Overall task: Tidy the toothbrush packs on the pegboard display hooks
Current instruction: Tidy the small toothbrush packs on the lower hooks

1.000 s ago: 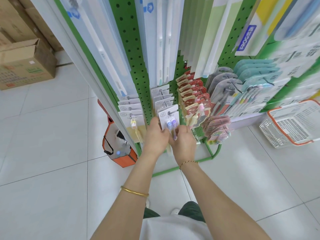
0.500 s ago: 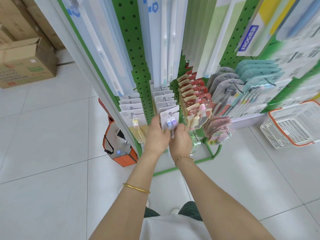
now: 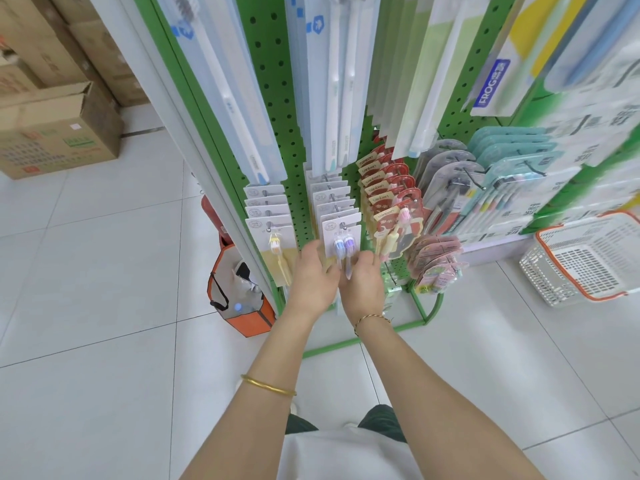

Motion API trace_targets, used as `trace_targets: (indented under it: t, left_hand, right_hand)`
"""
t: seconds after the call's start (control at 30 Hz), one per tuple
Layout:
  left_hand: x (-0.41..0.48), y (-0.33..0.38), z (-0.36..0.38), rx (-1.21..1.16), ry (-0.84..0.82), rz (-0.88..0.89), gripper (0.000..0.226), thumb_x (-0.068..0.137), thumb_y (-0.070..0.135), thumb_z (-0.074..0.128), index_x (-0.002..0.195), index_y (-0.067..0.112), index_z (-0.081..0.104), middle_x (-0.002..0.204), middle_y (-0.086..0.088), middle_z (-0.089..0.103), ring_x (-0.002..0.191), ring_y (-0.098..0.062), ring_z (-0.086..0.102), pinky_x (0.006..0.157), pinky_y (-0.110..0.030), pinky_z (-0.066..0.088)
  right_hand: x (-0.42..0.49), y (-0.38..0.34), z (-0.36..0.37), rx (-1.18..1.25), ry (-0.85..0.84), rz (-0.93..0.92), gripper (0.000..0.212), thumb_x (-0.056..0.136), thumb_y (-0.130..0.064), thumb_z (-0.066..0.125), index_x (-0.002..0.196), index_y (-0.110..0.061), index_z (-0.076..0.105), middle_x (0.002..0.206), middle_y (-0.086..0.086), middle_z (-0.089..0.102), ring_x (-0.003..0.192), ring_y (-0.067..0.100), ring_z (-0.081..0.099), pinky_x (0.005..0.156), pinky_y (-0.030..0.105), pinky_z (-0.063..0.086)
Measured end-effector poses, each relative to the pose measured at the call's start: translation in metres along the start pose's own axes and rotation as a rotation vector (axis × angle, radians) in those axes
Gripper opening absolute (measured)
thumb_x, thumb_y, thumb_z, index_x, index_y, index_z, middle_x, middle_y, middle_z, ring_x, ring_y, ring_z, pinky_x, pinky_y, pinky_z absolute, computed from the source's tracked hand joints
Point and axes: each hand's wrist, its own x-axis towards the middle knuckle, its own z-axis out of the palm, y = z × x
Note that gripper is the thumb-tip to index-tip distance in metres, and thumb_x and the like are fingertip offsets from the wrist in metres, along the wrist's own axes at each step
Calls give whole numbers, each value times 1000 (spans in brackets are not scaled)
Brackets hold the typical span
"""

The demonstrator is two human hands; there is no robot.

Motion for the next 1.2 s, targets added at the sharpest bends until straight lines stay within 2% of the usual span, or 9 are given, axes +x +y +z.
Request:
trace_targets:
  t: [0.2, 0.3, 0.4, 0.47, 0.6, 0.77, 0.9, 1.0, 1.2]
  left_hand:
    - [-22, -4, -20, -25, -101, -49, 39, 97, 12, 48, 135, 11, 42, 118, -1, 52, 102, -12, 51, 86, -24, 42]
    - [-27, -15, -39, -9, -109, -124, 21, 94, 5, 44, 99, 17, 60, 109, -8, 63, 97, -21, 58, 92, -36, 49]
    - [-24, -30, -63, 21, -23, -180, 28, 87, 1, 40, 71, 18, 55, 76, -6, 56, 74, -28, 52, 72, -35, 48]
    - [-19, -37, -79, 53, 88, -172, 19, 84, 3, 39, 80, 13, 55, 77, -7, 54, 70, -25, 47, 64, -31, 39]
    - [-9, -29, -102, 27, 255, -13, 30, 93, 6, 45, 123, 6, 48, 113, 1, 48, 100, -14, 48, 87, -26, 39]
    - [5, -22, -107, -23, 200, 138, 21, 91, 0, 51, 111, 10, 49, 100, 5, 51, 90, -11, 51, 69, -2, 38]
    - [14, -22, -115, 1, 159, 177, 16, 93, 2, 52, 107, 10, 51, 102, 0, 54, 89, -12, 51, 66, 1, 36]
    - [16, -18, -122, 10, 133, 221, 9, 94, 8, 53, 103, 11, 52, 96, 2, 54, 81, -7, 49, 64, 2, 35]
    - [14, -18, -130, -42, 41, 261, 6, 93, 8, 53, 92, 13, 50, 79, 11, 50, 73, 0, 47, 63, -2, 36]
  right_hand:
    - [-22, -3, -12, -8, 82, -35, 21, 93, -25, 56, 103, -8, 48, 109, 5, 49, 83, 29, 58, 59, 32, 33]
    - [-37, -18, -16, 55, 85, -137, 17, 91, -22, 57, 102, -10, 53, 104, 1, 53, 80, 21, 57, 62, 31, 41]
    - [-34, -42, -13, 180, 13, -217, 19, 90, -18, 58, 108, -12, 56, 107, 0, 57, 83, 17, 58, 73, 32, 47]
    - [-28, -58, -7, 246, -31, -250, 26, 90, -15, 57, 116, -11, 55, 112, 2, 57, 90, 15, 56, 80, 27, 45]
    - [-16, -76, 2, 270, -52, -217, 34, 92, -12, 54, 125, -8, 51, 121, 5, 54, 98, 11, 51, 86, 20, 40]
    - [-15, -85, 14, 317, -37, -127, 20, 96, -18, 50, 114, -11, 52, 108, 5, 62, 91, 27, 65, 81, 41, 52]
    - [-18, -92, 18, 325, 17, -98, 7, 96, -14, 47, 95, -15, 53, 93, 8, 64, 78, 27, 66, 71, 46, 54]
    - [-21, -94, 19, 302, 52, -82, 17, 95, -8, 45, 85, -1, 56, 82, 17, 62, 75, 32, 63, 69, 52, 52]
    - [-42, -96, 12, 438, 76, -39, 19, 98, -11, 43, 81, -11, 50, 69, 9, 53, 55, 12, 52, 57, 31, 49]
